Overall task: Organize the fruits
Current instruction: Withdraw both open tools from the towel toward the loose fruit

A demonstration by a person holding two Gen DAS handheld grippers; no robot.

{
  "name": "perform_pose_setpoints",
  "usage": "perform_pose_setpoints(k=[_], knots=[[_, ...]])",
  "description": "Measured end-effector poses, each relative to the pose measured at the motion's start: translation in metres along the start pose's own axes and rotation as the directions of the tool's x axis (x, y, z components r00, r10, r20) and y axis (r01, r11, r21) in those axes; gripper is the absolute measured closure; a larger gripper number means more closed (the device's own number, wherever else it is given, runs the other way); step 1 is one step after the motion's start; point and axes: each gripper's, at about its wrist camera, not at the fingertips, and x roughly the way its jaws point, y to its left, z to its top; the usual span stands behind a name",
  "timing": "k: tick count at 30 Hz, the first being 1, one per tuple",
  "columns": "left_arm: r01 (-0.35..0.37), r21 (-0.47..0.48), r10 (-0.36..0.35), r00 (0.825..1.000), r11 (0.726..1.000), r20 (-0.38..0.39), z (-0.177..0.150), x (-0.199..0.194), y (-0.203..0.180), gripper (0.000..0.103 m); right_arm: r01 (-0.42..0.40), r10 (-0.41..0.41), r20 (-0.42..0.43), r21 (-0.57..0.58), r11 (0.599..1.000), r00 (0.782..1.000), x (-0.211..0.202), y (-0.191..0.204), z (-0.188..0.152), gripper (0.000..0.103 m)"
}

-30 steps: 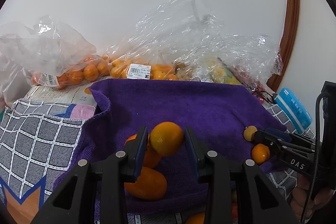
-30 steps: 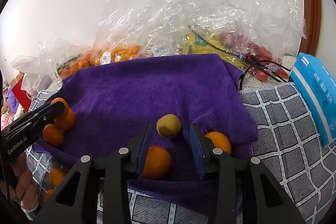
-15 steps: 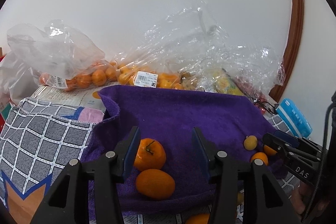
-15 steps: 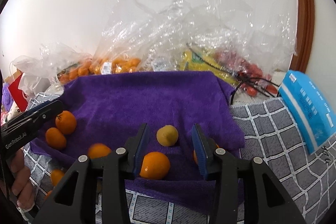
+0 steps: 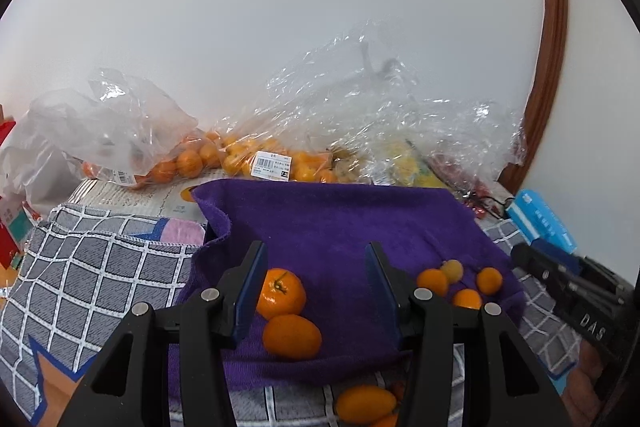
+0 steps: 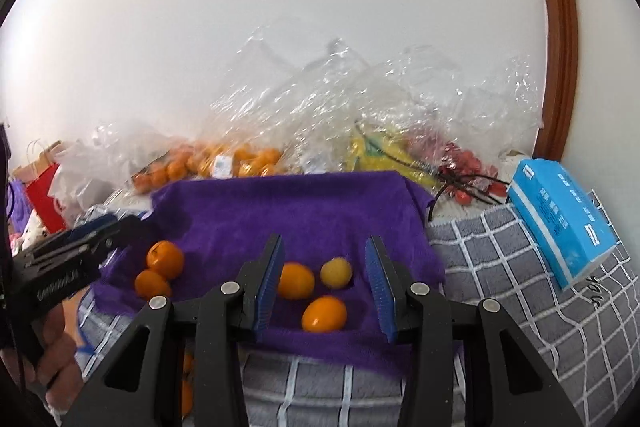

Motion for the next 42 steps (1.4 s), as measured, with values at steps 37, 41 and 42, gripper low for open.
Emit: perform_pose_setpoints(k=[37, 41, 42], knots=[[-0.037, -0.142, 0.019, 0.992, 0.989, -0.128, -0.078, -0.046, 0.095, 0.054, -0.191, 0.187, -0.255, 0.009, 0.982, 0.949, 0.000, 0.093, -0.095, 0.061], [-0.031, -0.143, 0.013, 0.992, 0.989, -0.126, -0.077, -0.046, 0.094, 0.054, -0.209, 0.201, -0.272, 0.001, 0.978, 0.941, 0.005, 0.097, -0.094, 0.061], [-0.033, -0.145, 0.015, 0.992, 0.989, -0.127, -0.077, -0.046, 0.094, 0.054, -0.212, 0.203, -0.274, -0.002, 0.977, 0.940, 0.005, 0.099, -0.095, 0.061]])
